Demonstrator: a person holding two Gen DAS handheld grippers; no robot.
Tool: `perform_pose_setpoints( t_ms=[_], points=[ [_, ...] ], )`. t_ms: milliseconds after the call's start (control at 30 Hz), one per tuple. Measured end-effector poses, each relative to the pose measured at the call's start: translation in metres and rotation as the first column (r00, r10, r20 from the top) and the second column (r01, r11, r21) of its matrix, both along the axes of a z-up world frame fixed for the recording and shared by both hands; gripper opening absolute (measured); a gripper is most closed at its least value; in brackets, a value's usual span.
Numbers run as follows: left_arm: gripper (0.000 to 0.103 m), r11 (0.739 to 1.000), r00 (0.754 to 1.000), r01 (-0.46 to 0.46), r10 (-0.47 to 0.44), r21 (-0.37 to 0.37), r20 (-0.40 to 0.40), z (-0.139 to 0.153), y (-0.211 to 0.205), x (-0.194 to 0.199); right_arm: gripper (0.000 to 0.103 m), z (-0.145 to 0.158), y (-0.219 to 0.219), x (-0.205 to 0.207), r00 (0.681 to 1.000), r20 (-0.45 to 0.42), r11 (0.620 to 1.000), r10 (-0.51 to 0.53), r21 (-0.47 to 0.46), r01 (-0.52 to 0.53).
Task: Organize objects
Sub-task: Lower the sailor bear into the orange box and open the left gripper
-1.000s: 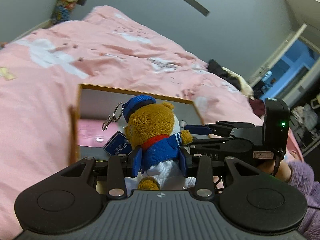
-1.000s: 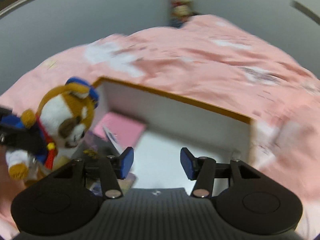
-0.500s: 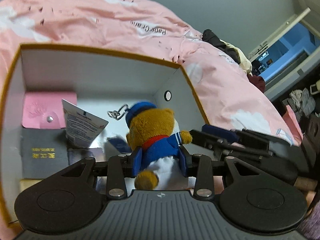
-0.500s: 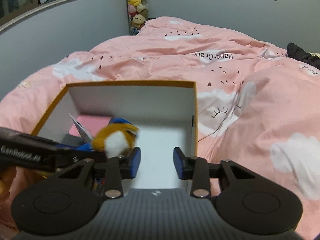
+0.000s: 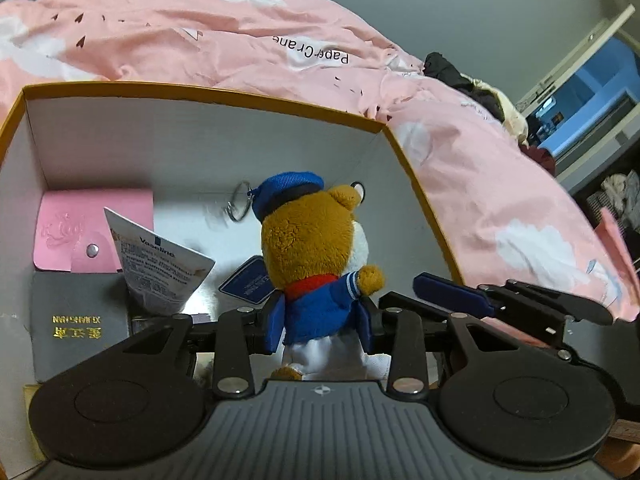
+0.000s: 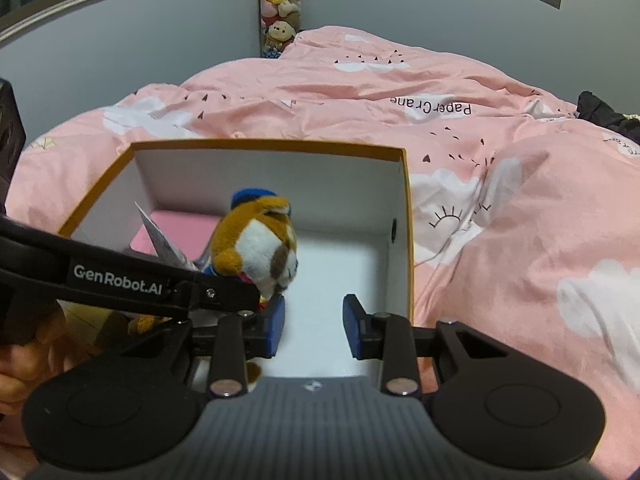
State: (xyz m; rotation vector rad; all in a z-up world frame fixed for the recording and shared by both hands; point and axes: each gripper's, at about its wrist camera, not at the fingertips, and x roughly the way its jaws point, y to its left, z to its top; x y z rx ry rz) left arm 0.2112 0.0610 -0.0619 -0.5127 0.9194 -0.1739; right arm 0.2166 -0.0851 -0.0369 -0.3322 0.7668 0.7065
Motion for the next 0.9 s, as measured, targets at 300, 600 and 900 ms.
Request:
perform_pose_setpoints(
  t_ms=[300,600,900],
  points=[
    [0.039,0.999,0.999,0.023,-0.022,0.041,-0.024,-0.004,-0.003,-0.005,0.034,0.006,-0.005,-0.001,1.0,0.002,0.999,-0.027,0.042,0.026],
    [0.037,0.997,0.992,-0.003,0.013,0.079,-0.127,-0.03,0.0,0.007,0.034,0.007,-0.006,-0.005,0.999,-0.005,0.998,-0.034,0.05,0.034],
    [0.037,0.998,0.98,0.046,-0.035,0.052,-0.195,-0.032,0.003,0.006,0.034,0.0,-0.003,-0.003,0.999,-0.02,0.999,-0.03,0.043,0.031]
  ],
)
